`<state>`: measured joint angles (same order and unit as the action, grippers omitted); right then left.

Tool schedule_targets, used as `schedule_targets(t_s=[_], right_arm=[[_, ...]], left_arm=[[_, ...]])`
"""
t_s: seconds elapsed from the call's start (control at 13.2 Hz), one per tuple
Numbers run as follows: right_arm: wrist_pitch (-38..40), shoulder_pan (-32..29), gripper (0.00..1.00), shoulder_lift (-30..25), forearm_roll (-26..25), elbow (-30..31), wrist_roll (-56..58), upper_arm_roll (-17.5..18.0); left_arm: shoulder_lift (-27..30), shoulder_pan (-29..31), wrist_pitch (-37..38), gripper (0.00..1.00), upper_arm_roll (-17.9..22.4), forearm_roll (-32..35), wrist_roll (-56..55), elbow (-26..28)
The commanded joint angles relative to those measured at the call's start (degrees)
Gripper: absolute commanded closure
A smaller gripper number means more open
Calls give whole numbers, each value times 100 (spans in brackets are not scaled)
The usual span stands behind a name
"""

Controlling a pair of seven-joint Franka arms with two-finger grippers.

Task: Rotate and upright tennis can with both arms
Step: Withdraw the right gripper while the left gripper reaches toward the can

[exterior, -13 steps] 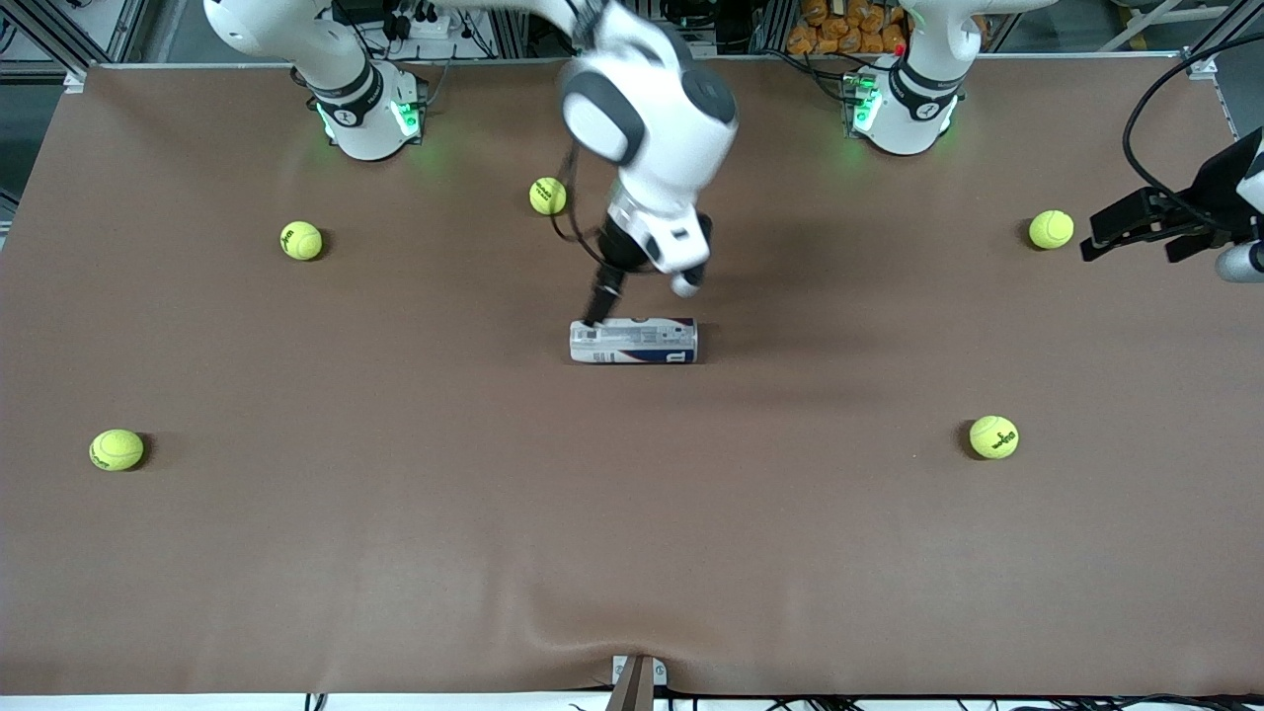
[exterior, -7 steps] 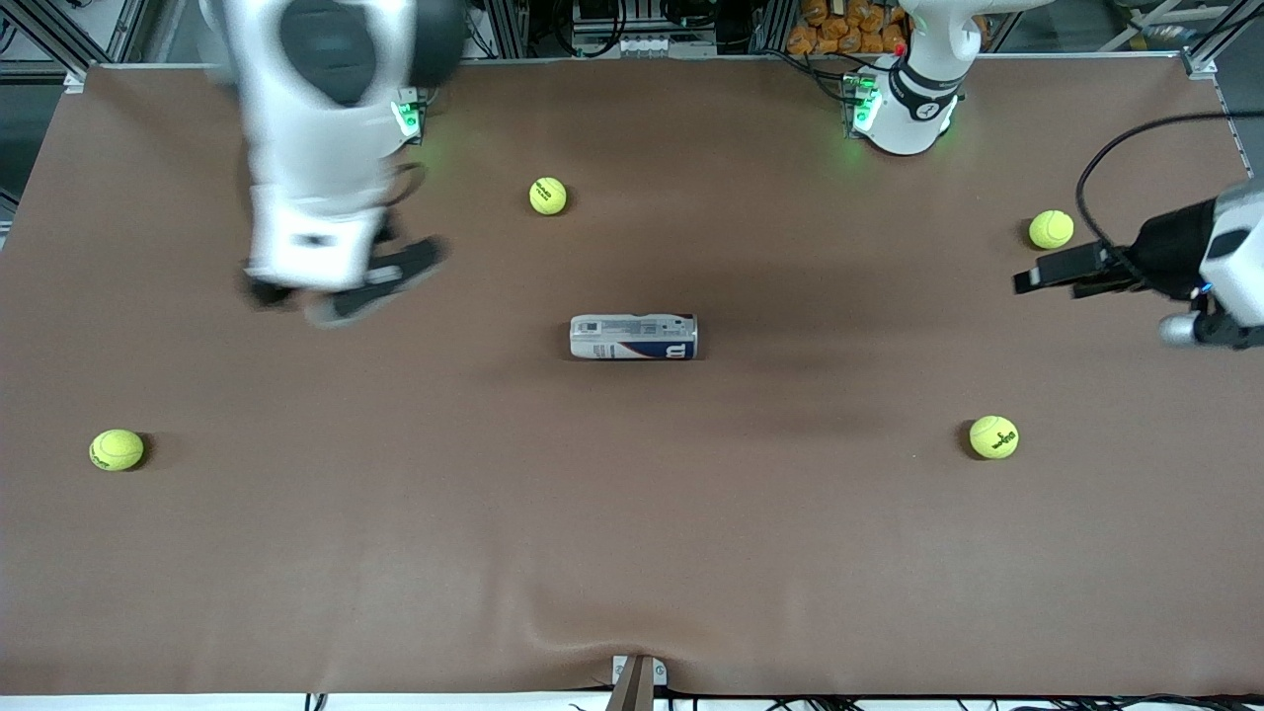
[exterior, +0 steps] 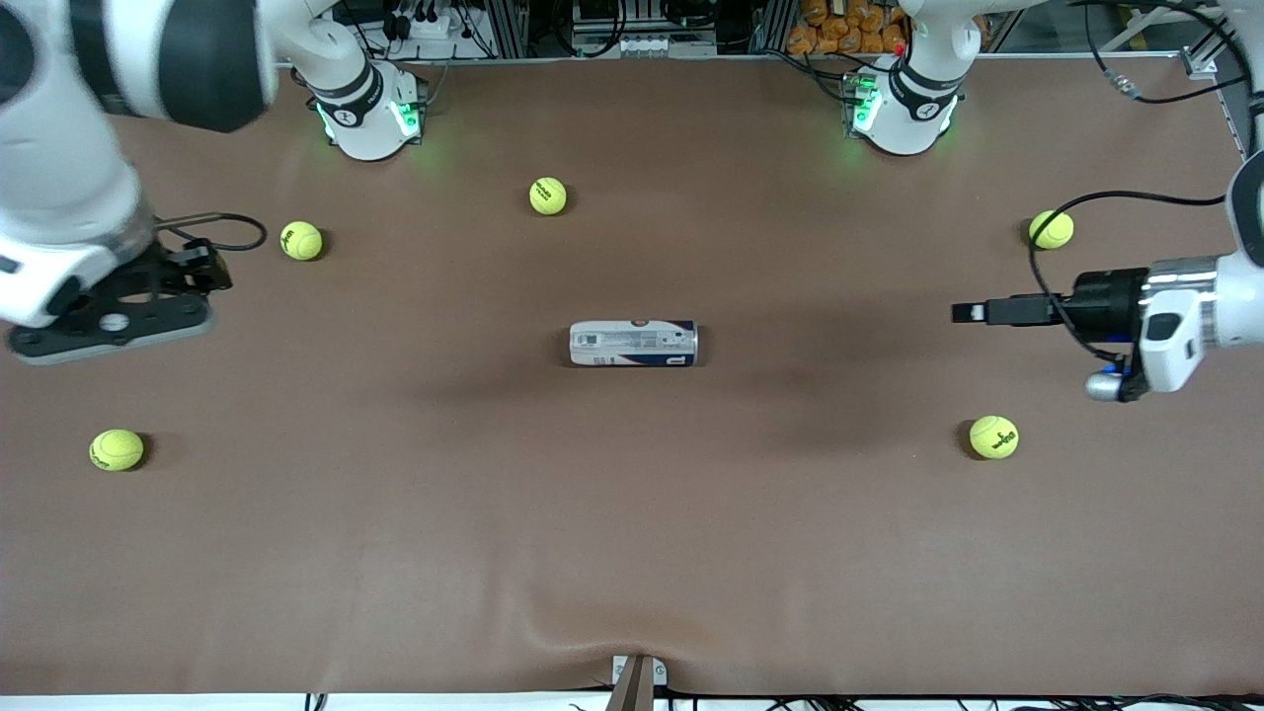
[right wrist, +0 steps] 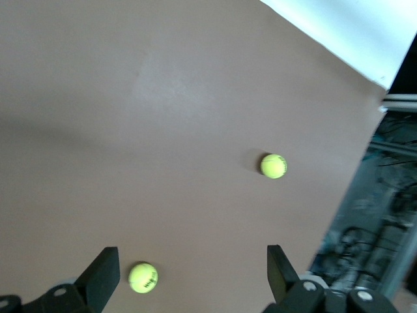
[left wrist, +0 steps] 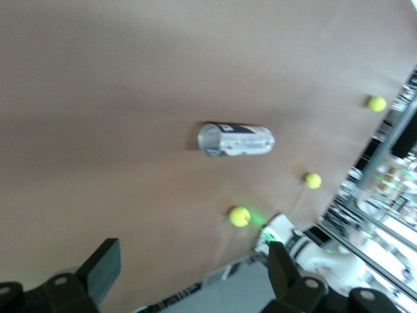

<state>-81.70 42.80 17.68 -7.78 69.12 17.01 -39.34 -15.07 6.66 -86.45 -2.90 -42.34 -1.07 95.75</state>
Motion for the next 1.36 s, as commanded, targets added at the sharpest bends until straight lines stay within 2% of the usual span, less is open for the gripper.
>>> schedule_targets(t_s=[0.0, 0.15, 0.23, 0.3, 0.53, 0.68, 0.76, 0.83, 1.14, 1.29], right_arm=[[41, -954, 0, -230, 1106, -83, -58, 111], [49, -1972, 0, -370, 1943, 83, -49, 408], [23, -2473, 0, -597, 1999, 319, -49, 827], [-99, -2948, 0, -817, 1973, 608, -49, 1267], [-241, -3715, 0, -1249, 1842, 1128, -415, 1989], [-241, -4426, 0, -1644, 1580, 1480, -900, 2954], [-232, -4682, 0, -1724, 1160, 1560, -1241, 3446], [-241, -4911, 0, -1890, 947, 1769, -1662, 3860], [-661, -4966, 0, -2418, 927, 2525, -1816, 3978], [-830, -4896, 0, -2472, 919, 2659, -1789, 4022]], left_arm=[[-84, -16, -125, 0, -157, -493, 333, 310], [-57, -25, -581, 0, -299, -739, 1000, 811], [-83, -25, -705, 0, -308, -932, 1204, 1013], [-101, -25, -811, 0, -317, -1064, 1510, 1215], [-399, -25, -1031, 0, -326, -1741, 2417, 1665], [-750, -16, -1093, 0, -404, -2083, 2881, 1797], [-978, -7, -1084, 0, -413, -2294, 3215, 1858], [-1111, -33, -1084, 0, -422, -2418, 3340, 1877], [-1445, -490, -1348, 0, -449, -2787, 3350, 1929], [-1498, -578, -1470, 0, -449, -2823, 3481, 2008]])
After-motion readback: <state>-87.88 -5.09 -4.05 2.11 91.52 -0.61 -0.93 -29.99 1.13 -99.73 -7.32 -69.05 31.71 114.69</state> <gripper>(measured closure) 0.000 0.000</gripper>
